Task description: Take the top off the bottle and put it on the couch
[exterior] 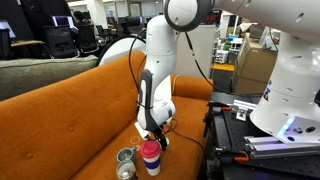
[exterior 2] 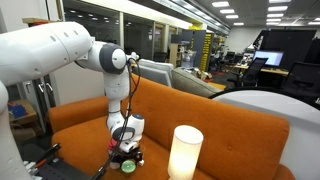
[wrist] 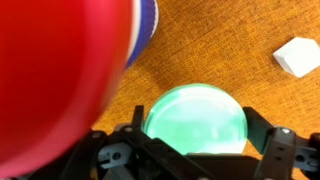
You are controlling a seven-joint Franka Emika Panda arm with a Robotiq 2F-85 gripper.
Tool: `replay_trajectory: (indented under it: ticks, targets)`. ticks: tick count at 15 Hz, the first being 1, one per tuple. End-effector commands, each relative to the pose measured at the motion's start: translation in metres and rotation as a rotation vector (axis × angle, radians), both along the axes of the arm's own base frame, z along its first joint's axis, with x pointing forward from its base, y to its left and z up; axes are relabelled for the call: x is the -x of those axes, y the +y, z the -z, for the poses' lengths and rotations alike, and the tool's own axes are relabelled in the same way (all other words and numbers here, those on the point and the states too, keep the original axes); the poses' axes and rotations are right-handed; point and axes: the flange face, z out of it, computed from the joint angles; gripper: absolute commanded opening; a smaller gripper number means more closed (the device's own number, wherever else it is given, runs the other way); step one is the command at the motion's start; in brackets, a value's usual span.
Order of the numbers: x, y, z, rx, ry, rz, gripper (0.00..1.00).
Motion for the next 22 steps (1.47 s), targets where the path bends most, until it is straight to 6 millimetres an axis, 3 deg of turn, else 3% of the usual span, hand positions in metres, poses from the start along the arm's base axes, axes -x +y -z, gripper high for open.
replay_trajectory:
  ticks: [1,6,7,14,15,17,19,22]
  targets:
    - [0.002,-0.011,0.0,-0.029,-0.03,0.096,0.7]
    - [0.0,-0.022,-0.003,-0.029,-0.045,0.105,0.7]
    - [0.003,-0.022,0.0,-0.016,-0.017,0.101,0.95]
    - [0.001,-0.021,-0.001,-0.016,-0.024,0.1,0.95]
    - [-0.001,-0.023,0.001,-0.025,-0.025,0.125,0.7]
    - [0.001,-0.03,0.006,-0.056,-0.015,0.211,0.7]
    - [0.006,-0.042,0.016,-0.053,-0.007,0.292,0.7]
    - [0.007,-0.063,0.047,-0.06,-0.004,0.349,0.7]
